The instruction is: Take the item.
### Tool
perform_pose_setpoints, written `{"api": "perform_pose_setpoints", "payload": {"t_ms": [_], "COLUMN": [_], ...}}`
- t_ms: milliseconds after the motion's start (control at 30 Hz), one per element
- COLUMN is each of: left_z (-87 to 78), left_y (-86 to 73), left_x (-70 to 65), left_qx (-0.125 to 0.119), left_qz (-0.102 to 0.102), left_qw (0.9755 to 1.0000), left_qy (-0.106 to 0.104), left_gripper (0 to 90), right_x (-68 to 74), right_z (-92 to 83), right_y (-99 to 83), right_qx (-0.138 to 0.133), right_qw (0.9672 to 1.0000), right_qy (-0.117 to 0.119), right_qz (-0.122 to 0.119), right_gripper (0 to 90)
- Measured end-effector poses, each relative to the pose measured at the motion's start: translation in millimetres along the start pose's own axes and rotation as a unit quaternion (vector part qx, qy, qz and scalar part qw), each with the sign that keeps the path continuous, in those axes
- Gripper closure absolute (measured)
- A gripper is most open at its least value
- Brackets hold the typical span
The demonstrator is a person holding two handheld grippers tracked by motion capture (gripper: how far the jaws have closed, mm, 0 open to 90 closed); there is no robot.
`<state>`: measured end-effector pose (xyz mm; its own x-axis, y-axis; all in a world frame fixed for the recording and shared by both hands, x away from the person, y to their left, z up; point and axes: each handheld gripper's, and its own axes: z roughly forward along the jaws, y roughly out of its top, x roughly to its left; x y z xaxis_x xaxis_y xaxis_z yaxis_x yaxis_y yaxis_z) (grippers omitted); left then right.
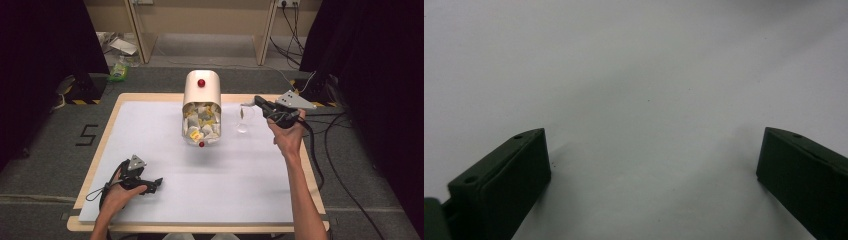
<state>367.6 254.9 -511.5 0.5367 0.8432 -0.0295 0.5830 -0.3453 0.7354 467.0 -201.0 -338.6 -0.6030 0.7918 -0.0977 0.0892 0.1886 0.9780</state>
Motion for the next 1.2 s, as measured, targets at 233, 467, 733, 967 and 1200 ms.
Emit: {"api": "perform_pose_setpoints", "payload": {"t_ms": [233, 467, 733, 967, 1200], "left_z": [-0.1, -0.1, 0.0, -0.1, -0.1], "left_y": [0.0, 0.0, 0.0, 0.0, 0.0], "left_x": [-0.1, 0.0, 0.0, -0.1, 0.0], "left_qx": [0.0, 0.001, 0.0, 0.0, 0.0], "left_qz": [0.0, 0.0, 0.0, 0.0, 0.0], "left_qw": [1.0, 1.0, 1.0, 1.0, 1.0], "left_qy": [0.0, 0.0, 0.0, 0.0, 0.0], "left_gripper": [0.0, 0.0, 0.0, 0.0, 0.0], "right_x": [-13.5, -19.9, -29.4, -32.2, -34.1], "right_z": [12.2, 25.5, 39.1, 44.0, 50.9], "right_y": [-6.2, -11.6, -22.5, -28.3, -36.4], "right_qx": [0.001, 0.008, 0.019, 0.025, 0.045], "right_qw": [0.9997, 0.9992, 0.9983, 0.9977, 0.9964], "right_qy": [-0.02, -0.03, -0.048, -0.058, -0.07], "right_qz": [0.016, 0.023, 0.028, 0.025, 0.016], "right_gripper": [90.0, 90.0, 90.0, 90.0, 90.0]}}
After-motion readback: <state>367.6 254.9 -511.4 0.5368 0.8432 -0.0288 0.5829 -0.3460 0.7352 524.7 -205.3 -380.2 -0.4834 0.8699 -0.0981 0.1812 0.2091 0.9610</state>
